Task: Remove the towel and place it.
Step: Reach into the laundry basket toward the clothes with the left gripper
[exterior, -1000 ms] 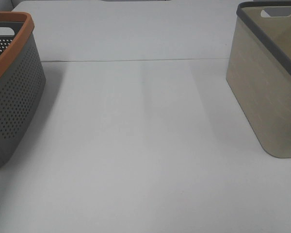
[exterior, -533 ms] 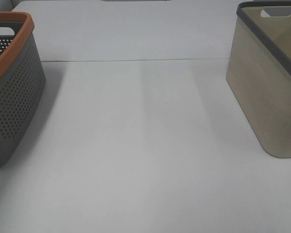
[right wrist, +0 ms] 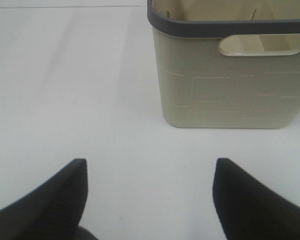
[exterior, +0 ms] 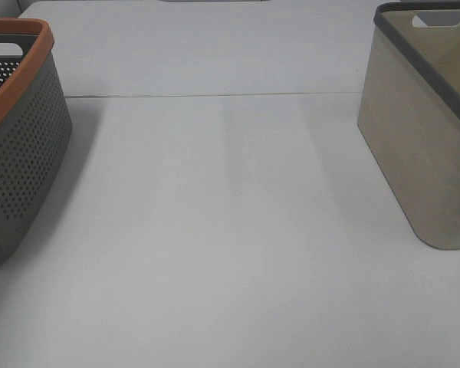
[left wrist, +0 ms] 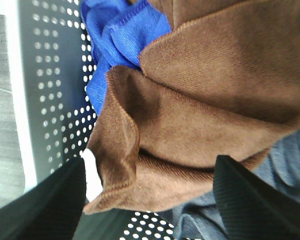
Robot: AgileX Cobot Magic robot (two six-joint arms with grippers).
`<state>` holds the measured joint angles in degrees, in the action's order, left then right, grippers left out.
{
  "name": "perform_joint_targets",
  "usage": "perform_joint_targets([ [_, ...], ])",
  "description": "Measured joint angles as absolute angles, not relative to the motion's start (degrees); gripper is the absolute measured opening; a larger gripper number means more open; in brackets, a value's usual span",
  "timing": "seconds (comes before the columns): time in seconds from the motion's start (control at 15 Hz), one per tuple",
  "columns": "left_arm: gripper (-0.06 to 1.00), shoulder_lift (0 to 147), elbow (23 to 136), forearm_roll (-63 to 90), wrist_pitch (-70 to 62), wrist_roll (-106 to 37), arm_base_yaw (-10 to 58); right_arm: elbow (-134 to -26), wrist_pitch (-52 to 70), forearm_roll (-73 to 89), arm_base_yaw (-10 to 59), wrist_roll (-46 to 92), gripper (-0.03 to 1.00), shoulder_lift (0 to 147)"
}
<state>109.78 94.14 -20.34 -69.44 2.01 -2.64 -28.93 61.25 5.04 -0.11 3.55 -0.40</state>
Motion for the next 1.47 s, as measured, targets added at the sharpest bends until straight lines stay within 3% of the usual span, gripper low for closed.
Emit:
perform_joint_targets([
  [1.13,0.68,116.1,94.5,-17.8,-69.7,2.1,-6.9,-28.9,61.2,5.0,-0.1,3.6,0.67,-0.4],
  [1.47,0.48,116.5,96.5,-18.0,-69.7,2.0,-6.9,-28.9,61.2,5.0,-0.1,3.6,0.67,-0.4],
])
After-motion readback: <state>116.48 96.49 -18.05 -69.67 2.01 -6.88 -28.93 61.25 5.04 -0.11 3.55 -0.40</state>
